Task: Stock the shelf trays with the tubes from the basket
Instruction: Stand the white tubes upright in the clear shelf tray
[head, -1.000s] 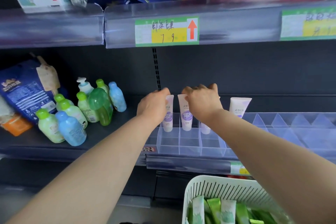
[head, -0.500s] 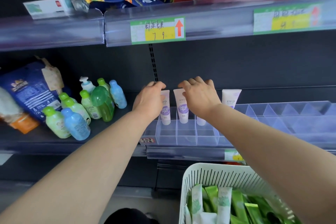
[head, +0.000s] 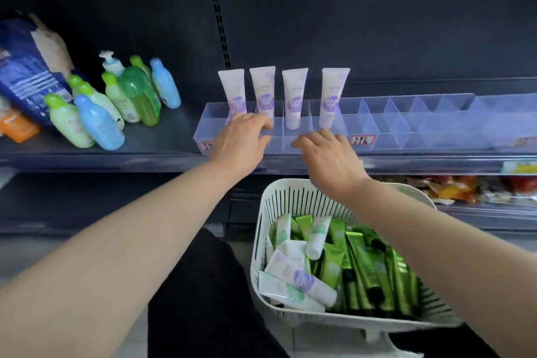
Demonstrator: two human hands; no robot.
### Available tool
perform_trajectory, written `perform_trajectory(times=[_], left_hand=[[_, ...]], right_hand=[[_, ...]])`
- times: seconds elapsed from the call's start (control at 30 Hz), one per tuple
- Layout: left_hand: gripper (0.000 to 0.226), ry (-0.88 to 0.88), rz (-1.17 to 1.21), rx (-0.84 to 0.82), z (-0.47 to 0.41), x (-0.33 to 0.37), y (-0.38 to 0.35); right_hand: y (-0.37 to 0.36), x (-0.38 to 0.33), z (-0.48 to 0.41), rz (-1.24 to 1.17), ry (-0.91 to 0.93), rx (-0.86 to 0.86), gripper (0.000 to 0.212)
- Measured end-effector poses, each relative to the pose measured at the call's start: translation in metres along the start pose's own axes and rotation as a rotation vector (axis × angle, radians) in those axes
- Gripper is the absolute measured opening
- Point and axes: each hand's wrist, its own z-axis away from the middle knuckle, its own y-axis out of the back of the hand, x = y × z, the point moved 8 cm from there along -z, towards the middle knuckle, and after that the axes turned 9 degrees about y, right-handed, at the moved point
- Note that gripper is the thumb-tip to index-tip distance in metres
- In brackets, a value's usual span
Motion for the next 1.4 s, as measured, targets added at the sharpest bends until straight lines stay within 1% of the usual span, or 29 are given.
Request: perform_trajectory(times=[0.1, 0.17, 0.27, 0.37, 0.43, 0.53, 0.67, 0.77, 0.87, 0.97, 1.13, 1.2, 1.27, 1.33, 1.4], left_hand=[[0.02, 0.014, -0.003, -0.101, 0.018, 0.006, -0.034], [0.02, 0.014, -0.026, -0.185, 0.031, 0.012, -0.06], [0.021, 0.031, -0.134, -0.404, 0.055, 0.013, -0.108], [0.023, 0.054, -0.261, -0.639, 0.082, 0.005, -0.151], [0.024, 0.053, -0.293, -0.708, 0.093, 0.003, -0.167], [0.026, 0.056, -0.338, -0.749, 0.101, 0.001, -0.182], [0.029, 0.042, -0.441, -0.858, 0.113, -0.006, -0.199], [0.031, 0.039, -0.486, -0.914, 0.12, -0.007, -0.205], [0.026, 0.026, -0.541, -0.981, 0.132, -0.008, -0.209], [0.028, 0.025, -0.573, -1.034, 0.141, -0.009, -0.215], [0.032, 0.002, -0.613, -1.084, 0.138, -0.008, -0.213], [0.03, -0.002, -0.583, -1.096, 0.128, -0.004, -0.207], [0.02, -0.006, -0.512, -1.089, 0.113, 0.004, -0.196], [0.007, 0.016, -0.419, -1.031, 0.091, 0.012, -0.18], [0.004, 0.068, -0.345, -0.929, 0.07, 0.014, -0.163]], right_hand=[[-0.026, 0.007, 0.043, -0.036, -0.069, -0.106, 0.04], [-0.047, 0.008, 0.069, -0.079, -0.082, -0.191, 0.04], [-0.075, 0.007, 0.103, -0.124, -0.096, -0.31, 0.042], [-0.094, 0.006, 0.126, -0.152, -0.103, -0.38, 0.042], [-0.102, 0.006, 0.136, -0.177, -0.117, -0.406, 0.041], [-0.109, 0.01, 0.147, -0.184, -0.142, -0.433, 0.042], [-0.122, 0.011, 0.16, -0.209, -0.173, -0.487, 0.044], [-0.129, 0.009, 0.164, -0.238, -0.198, -0.513, 0.05], [-0.132, 0.007, 0.167, -0.262, -0.208, -0.518, 0.049], [-0.135, 0.008, 0.169, -0.279, -0.226, -0.52, 0.047], [-0.139, 0.019, 0.17, -0.27, -0.269, -0.531, 0.05], [-0.139, 0.024, 0.169, -0.259, -0.289, -0.553, 0.05], [-0.141, 0.024, 0.164, -0.279, -0.273, -0.583, 0.056], [-0.143, 0.017, 0.156, -0.341, -0.213, -0.605, 0.064], [-0.147, 0.007, 0.147, -0.401, -0.147, -0.654, 0.07]])
